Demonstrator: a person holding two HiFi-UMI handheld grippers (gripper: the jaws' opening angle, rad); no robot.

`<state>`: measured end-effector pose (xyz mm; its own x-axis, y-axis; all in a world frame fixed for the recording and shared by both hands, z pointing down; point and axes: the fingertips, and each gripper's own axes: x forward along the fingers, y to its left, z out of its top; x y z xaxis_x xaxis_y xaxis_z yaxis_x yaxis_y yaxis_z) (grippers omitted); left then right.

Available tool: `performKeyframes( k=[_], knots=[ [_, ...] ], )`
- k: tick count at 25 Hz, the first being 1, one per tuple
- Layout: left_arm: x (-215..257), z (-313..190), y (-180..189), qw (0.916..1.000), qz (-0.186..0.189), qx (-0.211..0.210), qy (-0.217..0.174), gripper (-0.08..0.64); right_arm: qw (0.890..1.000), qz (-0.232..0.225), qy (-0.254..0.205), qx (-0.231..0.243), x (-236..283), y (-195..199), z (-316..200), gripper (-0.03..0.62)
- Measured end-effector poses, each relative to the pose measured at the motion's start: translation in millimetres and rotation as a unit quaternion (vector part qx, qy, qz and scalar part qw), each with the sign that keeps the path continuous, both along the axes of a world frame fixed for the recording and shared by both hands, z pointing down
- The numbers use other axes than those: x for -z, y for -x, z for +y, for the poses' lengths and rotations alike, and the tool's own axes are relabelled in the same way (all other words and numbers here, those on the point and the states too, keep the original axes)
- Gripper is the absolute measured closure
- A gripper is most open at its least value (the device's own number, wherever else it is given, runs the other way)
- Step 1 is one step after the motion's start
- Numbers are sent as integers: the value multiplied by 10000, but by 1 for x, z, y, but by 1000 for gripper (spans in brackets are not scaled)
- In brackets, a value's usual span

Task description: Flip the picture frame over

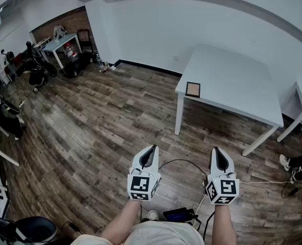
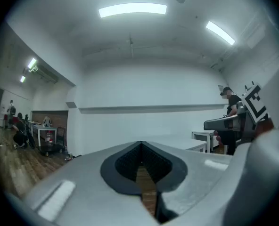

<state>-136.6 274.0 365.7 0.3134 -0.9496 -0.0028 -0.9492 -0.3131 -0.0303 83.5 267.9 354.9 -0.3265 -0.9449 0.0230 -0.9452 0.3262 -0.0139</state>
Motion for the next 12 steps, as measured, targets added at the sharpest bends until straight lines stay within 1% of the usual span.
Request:
performKeyframes(
  k=[12],
  knots=[
    [6,4,-15,10000,-5,-27,-50,560,10000,0,6,60,1,-11,2,571]
  ],
)
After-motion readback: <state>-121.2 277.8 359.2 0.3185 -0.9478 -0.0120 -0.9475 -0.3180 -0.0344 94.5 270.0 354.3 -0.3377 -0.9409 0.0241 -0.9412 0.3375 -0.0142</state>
